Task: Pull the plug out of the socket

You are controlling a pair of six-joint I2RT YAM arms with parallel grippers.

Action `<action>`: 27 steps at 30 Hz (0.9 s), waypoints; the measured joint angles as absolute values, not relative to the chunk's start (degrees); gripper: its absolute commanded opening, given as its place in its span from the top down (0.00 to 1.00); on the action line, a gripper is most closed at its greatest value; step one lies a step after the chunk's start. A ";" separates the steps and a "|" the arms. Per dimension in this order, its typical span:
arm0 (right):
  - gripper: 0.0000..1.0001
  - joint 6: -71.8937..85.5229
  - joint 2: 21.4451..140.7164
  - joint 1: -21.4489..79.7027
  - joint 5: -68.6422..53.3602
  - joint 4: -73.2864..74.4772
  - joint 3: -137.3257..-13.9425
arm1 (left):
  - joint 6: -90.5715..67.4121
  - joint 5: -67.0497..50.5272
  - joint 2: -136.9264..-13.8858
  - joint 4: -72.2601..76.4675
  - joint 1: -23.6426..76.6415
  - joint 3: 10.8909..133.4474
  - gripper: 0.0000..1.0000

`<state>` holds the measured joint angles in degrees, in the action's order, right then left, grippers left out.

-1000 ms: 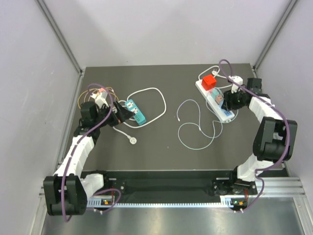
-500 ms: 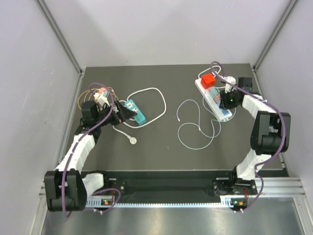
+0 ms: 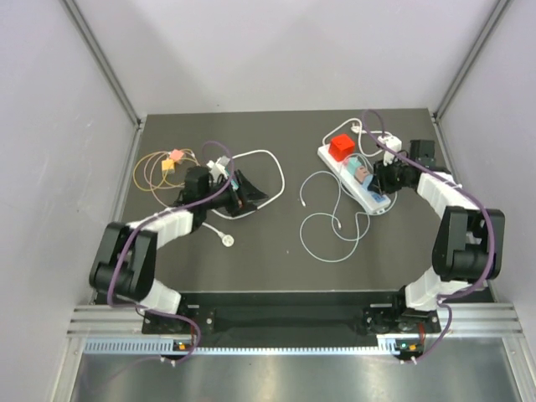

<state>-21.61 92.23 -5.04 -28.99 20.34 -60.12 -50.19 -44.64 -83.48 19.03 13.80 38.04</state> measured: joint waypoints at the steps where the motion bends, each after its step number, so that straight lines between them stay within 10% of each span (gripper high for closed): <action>1: 1.00 -21.58 91.59 -5.04 -29.91 20.34 -59.83 | -51.42 -43.90 -86.39 20.18 14.55 39.42 0.07; 21: 1.00 -22.28 91.57 -0.73 -27.35 18.35 -57.39 | -61.41 -32.49 -121.75 24.49 25.71 74.26 0.22; 27: 0.80 -22.98 92.73 2.20 -22.50 16.91 -57.41 | -59.57 -31.11 -121.73 21.98 26.83 74.26 0.22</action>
